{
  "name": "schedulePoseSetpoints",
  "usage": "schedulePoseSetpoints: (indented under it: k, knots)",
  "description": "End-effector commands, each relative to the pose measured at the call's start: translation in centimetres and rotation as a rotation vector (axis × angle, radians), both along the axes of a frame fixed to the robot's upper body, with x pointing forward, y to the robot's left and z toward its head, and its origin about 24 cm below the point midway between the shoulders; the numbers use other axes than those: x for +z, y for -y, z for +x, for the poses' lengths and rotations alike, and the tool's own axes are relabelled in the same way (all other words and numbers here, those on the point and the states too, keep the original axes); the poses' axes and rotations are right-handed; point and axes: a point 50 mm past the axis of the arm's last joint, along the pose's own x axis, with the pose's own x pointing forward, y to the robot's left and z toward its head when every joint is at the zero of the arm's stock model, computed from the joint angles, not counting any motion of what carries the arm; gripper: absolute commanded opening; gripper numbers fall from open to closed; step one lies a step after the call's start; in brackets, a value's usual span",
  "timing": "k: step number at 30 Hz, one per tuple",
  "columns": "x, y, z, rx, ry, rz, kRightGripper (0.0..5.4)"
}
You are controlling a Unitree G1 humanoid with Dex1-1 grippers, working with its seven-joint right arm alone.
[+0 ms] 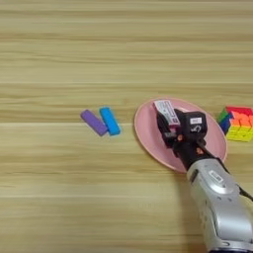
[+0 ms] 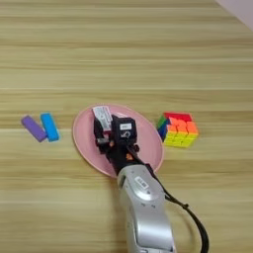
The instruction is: Move the objects on the table
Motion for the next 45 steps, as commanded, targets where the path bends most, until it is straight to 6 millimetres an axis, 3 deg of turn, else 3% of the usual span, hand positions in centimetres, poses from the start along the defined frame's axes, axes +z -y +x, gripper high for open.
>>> schedulePoseSetpoints:
  k: [1,10,29,35,37,45]
  knots:
    - [1.8,0.7,0.9,-0.024,0.095,-0.057,2.08]
    - [1.1,1.7,1.1,-0.070,0.043,-0.086,2.08]
    - [0.2,1.4,1.2,-0.053,-0.008,-0.090,2.08]
    - [0.1,1.4,1.2,-0.053,-0.015,-0.093,3.02]
    - [0.4,1.3,1.1,-0.051,-0.003,-0.092,3.62]
    - [2.3,0.4,0.9,-0.018,0.078,-0.087,4.59]
